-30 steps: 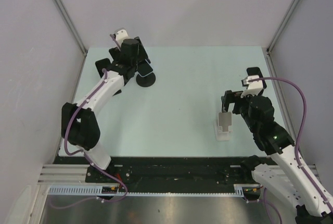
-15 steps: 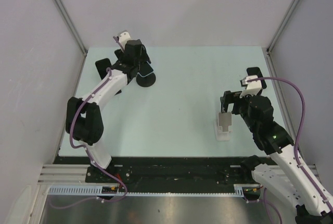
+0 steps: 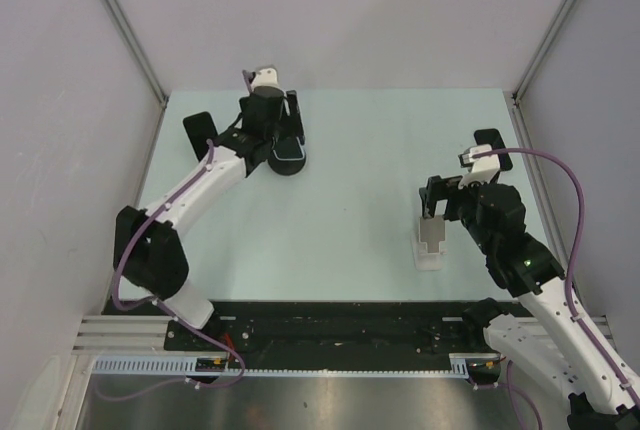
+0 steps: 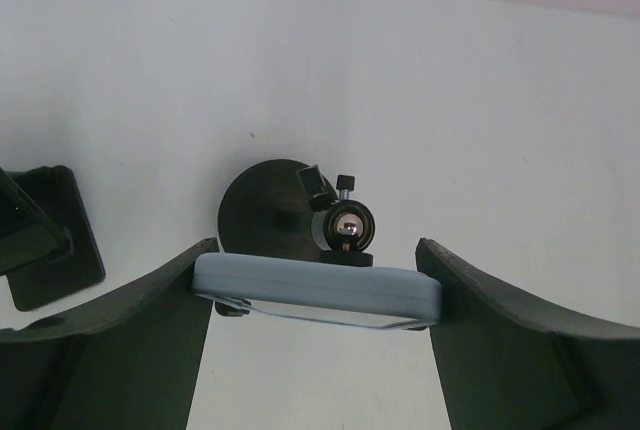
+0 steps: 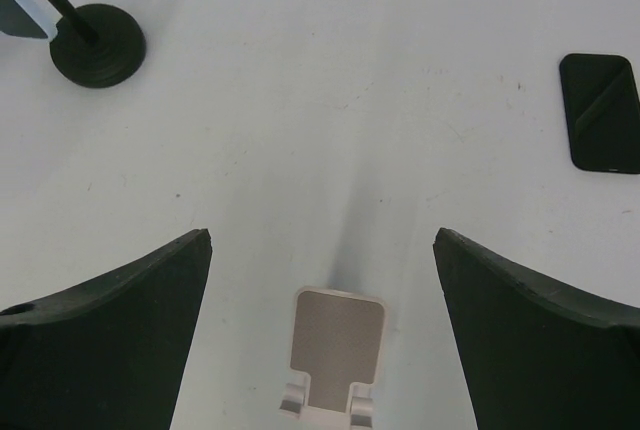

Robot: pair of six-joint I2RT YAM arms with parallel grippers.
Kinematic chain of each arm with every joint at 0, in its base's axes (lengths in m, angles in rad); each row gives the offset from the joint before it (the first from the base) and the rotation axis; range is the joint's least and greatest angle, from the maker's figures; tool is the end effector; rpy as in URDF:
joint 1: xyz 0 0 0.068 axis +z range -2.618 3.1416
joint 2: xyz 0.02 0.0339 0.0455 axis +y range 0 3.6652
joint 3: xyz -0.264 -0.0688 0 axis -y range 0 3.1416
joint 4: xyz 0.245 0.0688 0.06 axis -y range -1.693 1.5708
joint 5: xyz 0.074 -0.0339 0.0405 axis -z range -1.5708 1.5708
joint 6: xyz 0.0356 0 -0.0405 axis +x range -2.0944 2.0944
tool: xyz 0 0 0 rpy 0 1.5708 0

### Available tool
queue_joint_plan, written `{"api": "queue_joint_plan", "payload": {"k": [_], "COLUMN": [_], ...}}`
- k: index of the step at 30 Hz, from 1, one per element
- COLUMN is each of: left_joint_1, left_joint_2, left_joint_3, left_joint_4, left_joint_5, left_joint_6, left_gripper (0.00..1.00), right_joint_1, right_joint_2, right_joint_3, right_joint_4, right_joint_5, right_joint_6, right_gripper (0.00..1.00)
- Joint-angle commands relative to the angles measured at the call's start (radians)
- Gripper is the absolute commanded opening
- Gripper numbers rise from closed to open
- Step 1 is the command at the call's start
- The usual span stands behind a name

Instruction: Remove the phone from the phone stand

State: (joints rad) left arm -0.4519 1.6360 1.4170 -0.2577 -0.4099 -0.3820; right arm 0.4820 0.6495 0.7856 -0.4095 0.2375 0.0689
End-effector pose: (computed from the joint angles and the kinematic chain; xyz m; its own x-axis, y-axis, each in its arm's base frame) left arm 0.3518 -0.1550 0.3333 -0.4136 -0.1793 -0.8926 -0.0778 0.9838 -0.1615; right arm 0.1358 0.0616 0.3365 -0.2559 -0.0583 -0.9649 -0.2328 0.9725 0.0029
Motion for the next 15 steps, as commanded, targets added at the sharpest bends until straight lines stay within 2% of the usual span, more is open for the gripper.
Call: {"api": "queue_joint_plan", "payload": {"k": [1,6,10,15], "left_joint_1": [-0.06,-0.135,-0.182,-0.249], "left_joint_2": [-0.188,-0.306,-0.379,-0.464], "left_joint_3": [-0.021,-0.118,-0.179,-0.256], "left_joint_4": [0.075,0.075,0.075,0.078], "left_joint_5": [0.141,0.294,0.387,0.44], "left_joint_6": [0.094,0.133,0.141,0.155], "left_gripper": [0.03,0.0,0.0,0.0], "right_joint_1": [0.0,0.006,0.013,0.024], "right_joint_2": [-0.007,0.007,0.025,0.07], "right_joint_3": [0.003,0.001,0.001,0.003], "right_joint_4": [0.054,0.07,0.101,0.15], "right_joint_5": [-0.055,-0.161,-0.338,-0.49], "right_joint_6": [-0.017,-0.017,-0.012,0.026], "right_gripper": [0.99,0.98,0.98,0.95]}}
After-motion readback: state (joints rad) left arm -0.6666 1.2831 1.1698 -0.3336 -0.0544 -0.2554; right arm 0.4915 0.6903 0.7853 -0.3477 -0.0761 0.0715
